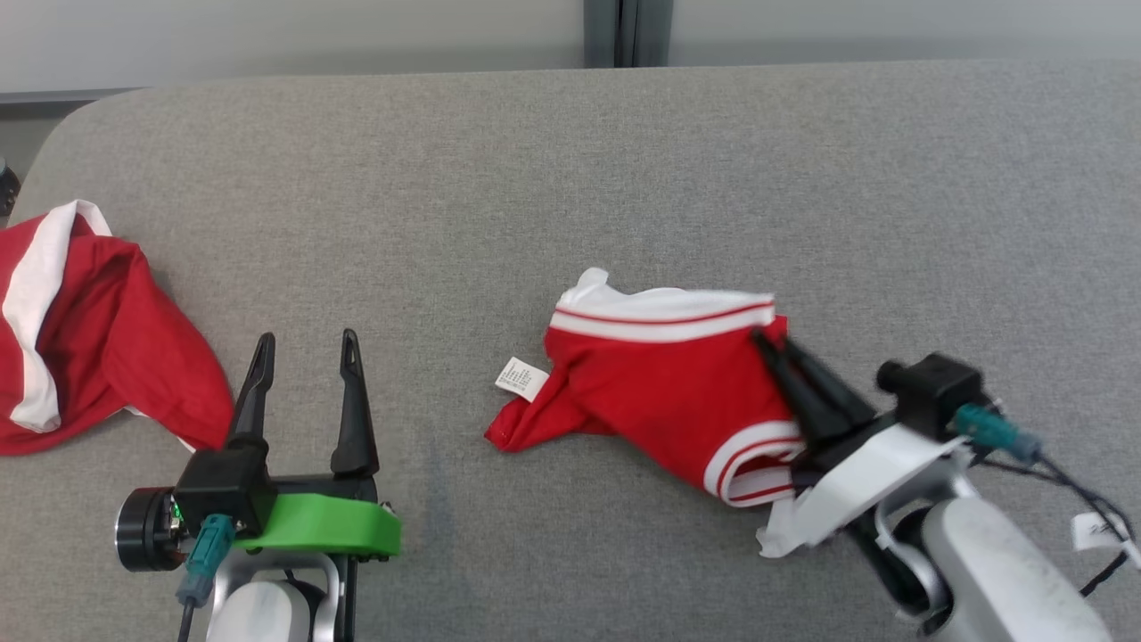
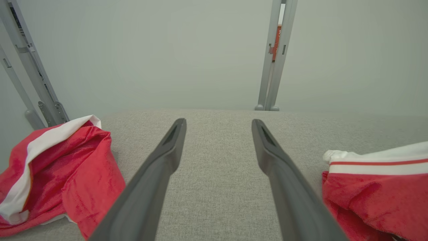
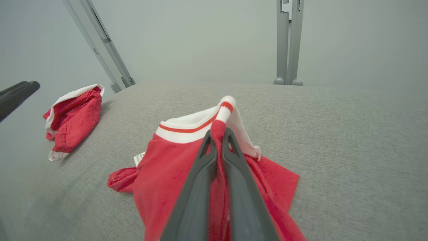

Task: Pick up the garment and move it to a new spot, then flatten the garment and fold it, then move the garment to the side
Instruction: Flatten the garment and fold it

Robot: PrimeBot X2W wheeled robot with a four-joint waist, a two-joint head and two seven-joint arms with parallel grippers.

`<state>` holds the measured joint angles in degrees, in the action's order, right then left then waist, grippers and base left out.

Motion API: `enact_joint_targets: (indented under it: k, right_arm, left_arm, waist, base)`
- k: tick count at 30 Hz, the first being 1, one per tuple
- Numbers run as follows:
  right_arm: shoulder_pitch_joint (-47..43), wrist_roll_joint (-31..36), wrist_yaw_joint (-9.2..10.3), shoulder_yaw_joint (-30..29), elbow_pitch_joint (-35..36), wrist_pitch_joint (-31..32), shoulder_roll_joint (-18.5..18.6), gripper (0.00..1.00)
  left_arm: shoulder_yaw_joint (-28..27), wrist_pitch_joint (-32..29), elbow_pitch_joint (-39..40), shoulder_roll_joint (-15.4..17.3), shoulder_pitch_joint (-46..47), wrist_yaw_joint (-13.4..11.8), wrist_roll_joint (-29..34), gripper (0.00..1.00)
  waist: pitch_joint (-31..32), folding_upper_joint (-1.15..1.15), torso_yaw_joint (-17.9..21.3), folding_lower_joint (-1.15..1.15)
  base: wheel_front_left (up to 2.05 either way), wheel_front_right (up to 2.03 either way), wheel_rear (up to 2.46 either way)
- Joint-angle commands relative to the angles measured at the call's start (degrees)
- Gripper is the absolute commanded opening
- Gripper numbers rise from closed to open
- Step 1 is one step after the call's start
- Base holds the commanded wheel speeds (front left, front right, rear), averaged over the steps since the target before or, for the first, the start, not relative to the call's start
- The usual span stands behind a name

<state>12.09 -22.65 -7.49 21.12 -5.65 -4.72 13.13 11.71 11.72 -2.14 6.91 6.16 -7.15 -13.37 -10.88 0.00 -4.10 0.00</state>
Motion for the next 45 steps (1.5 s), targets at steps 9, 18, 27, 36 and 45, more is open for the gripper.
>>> enact_joint_targets:
  k: [9, 18, 27, 36, 45]
  right_arm:
    - [10.80, -0.34, -0.01, -16.15, -7.12, -3.10, 5.58, 0.00]
    - [18.20, -0.74, -0.01, -20.24, -19.47, -7.32, 10.33, 1.00]
    - [13.60, 2.17, -0.01, -21.01, -19.58, -10.35, 9.55, 1.00]
    - [0.33, 4.91, -0.01, -20.69, -3.63, -10.31, 3.70, 1.00]
    - [-11.51, 6.67, -0.01, -19.14, 8.69, -4.95, -0.99, 1.00]
  left_arm:
    - [1.12, 0.45, 1.09, -0.14, 3.86, -0.24, 0.78, 1.00]
    - [1.94, 1.31, 0.46, -0.58, 6.75, -0.31, 1.07, 1.00]
    - [1.53, 2.04, -1.53, -0.52, 5.40, -0.64, 0.00, 1.00]
    - [0.70, 1.59, -1.97, 0.78, 2.19, -1.14, -0.99, 1.00]
    - [1.01, 0.40, -1.57, 1.79, -1.61, -1.40, -1.83, 1.00]
  waist:
    - [-5.93, 0.00, -0.22, 0.00]
    - [-10.56, 0.00, -1.01, 0.00]
    - [-7.21, 0.00, 0.23, 0.00]
    - [-1.93, 0.00, 2.56, 0.00]
    - [2.58, 0.00, 3.98, 0.00]
  base:
    - [0.00, 0.00, 0.00]
    - [0.00, 0.00, 0.00]
    - [0.00, 0.00, 0.00]
    - [0.00, 0.00, 0.00]
    - [0.00, 0.00, 0.00]
